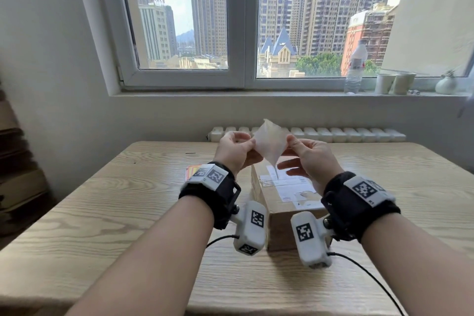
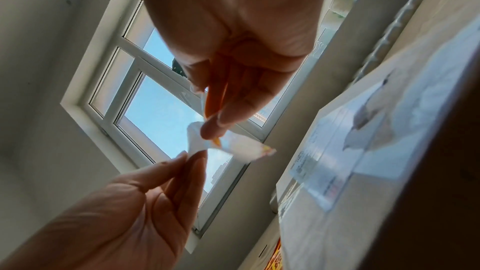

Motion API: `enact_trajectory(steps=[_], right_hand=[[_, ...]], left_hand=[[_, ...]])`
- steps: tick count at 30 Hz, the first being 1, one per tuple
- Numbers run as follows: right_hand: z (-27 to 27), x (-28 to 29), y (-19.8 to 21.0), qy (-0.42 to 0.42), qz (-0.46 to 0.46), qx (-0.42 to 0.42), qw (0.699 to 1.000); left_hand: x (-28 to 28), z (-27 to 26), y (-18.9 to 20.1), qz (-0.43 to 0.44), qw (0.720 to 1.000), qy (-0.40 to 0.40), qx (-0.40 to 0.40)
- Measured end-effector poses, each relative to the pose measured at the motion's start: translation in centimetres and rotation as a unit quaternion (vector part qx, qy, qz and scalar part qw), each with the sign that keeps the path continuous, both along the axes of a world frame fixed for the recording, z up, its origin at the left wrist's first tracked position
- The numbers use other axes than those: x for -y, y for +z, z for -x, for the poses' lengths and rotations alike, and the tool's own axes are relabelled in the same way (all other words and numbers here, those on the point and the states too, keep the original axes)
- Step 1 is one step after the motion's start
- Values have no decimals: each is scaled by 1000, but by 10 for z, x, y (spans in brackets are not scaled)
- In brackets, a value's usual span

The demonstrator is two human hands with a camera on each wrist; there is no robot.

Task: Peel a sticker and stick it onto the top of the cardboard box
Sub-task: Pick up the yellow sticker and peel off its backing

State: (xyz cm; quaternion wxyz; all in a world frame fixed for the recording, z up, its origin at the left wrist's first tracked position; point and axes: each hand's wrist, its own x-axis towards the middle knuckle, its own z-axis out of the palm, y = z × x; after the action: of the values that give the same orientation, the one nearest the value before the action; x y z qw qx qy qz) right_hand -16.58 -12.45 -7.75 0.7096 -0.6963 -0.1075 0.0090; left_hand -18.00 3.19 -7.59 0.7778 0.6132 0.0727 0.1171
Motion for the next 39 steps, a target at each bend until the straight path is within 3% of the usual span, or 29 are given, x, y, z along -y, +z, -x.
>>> enact_trajectory(steps=[5, 10, 15, 19, 22, 24, 26, 28, 30, 34, 39], right_hand=[[-4, 3, -7, -21, -21, -19, 999], [-11, 17, -5, -67, -47, -57, 995], [-15, 28, -2, -114, 30, -26, 993], [-18, 34, -6, -129, 51, -49, 989], [-22, 36, -13, -134, 47, -72, 987], [-27, 36, -17, -139, 53, -80, 986], [-31, 36, -20, -147, 62, -93, 983], [-32, 36, -22, -137, 55, -123, 981], [-32, 36, -23, -109, 25, -161, 981], [-32, 35, -22, -83, -18, -191, 978], [-32, 36, -3, -87, -59, -120, 987]], left_hand=[[3, 1, 1, -35, 999, 3, 1], [-31, -8, -12, -84, 984, 110, -112], [-87, -13, -47, -202, 929, 176, -254], [-119, -21, -81, -271, 892, 164, -323], [-109, -16, -76, -385, 842, 165, -340], [-87, -7, -57, -435, 832, 171, -298], [-68, -14, -47, -423, 861, 139, -245], [-45, -26, -43, -341, 907, 67, -237], [-20, -31, -40, -246, 935, 5, -255], [8, -36, -35, -185, 945, -61, -264], [9, -41, -15, -130, 971, -28, -197]])
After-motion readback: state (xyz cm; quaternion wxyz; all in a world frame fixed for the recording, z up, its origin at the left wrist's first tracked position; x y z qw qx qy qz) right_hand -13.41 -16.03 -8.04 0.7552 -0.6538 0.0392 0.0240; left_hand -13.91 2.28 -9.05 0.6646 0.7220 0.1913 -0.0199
